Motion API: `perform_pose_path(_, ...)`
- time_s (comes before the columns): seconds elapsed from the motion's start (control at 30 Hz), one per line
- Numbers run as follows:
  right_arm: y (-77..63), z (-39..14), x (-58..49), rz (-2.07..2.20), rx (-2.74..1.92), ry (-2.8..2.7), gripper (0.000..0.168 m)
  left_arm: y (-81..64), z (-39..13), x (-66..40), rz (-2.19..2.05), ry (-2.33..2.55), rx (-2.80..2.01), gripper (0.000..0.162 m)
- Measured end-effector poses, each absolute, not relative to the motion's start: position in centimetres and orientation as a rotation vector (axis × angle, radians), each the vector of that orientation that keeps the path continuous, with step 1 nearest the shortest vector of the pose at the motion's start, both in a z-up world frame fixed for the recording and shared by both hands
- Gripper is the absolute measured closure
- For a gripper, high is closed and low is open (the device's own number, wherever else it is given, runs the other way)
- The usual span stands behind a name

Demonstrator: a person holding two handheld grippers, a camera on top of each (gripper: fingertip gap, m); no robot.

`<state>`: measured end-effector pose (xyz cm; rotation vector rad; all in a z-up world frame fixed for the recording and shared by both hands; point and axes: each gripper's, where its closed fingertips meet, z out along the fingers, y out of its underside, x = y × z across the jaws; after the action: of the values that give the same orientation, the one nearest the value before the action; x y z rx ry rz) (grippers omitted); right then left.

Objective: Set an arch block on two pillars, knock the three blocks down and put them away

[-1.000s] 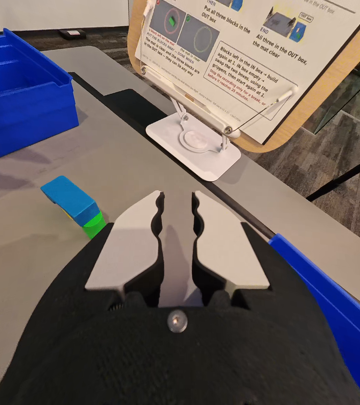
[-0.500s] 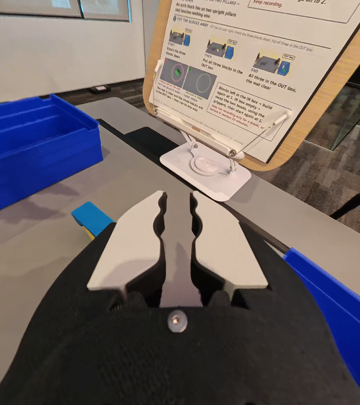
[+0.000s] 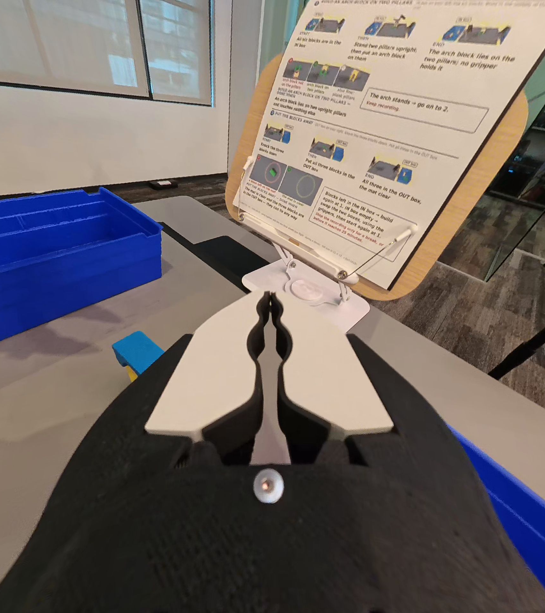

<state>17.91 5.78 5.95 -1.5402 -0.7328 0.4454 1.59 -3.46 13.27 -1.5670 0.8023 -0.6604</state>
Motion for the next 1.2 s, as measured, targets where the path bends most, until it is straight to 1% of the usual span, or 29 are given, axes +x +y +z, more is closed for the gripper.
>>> perform_pose_path(0.33, 4.4, 7.9, 16.9, 0.446, -1.365, -0.742, 0.167, -3.3, 13.1, 1.7, -0.661, 0.802, -1.570, 0.117)
perform_pose_path(0.43, 4.4, 7.4, 16.9, 0.370, -1.374, -0.790, 0.167, -3.3, 13.1, 1.7, -0.657, 0.803, -1.574, 0.117)
perform_pose_path(0.53, 4.6, 6.4, 16.4, 0.380, -1.414, -0.821, 0.167, -3.1, 13.1, 1.4, -0.638, 0.795, -1.574, 0.116)
perform_pose_path(0.7, 5.2, 2.8, 15.6, 0.459, -1.615, -0.886, 0.167, -2.8, 13.6, 0.4, -0.589, 0.760, -1.566, 0.117)
perform_pose_path(0.83, 5.2, -1.2, 15.0, 0.520, -1.855, -0.943, 0.167, -2.3, 13.7, -0.6, -0.512, 0.736, -1.581, 0.117)
perform_pose_path(1.07, 4.8, -7.3, 15.1, 0.384, -2.192, -0.996, 0.167, -2.0, 15.1, -5.2, -0.331, 0.638, -1.594, 0.118)
perform_pose_path(1.2, 5.0, -10.7, 16.3, 0.316, -2.454, -0.966, 0.167, -2.6, 15.7, -6.6, -0.356, 0.615, -1.596, 0.117)
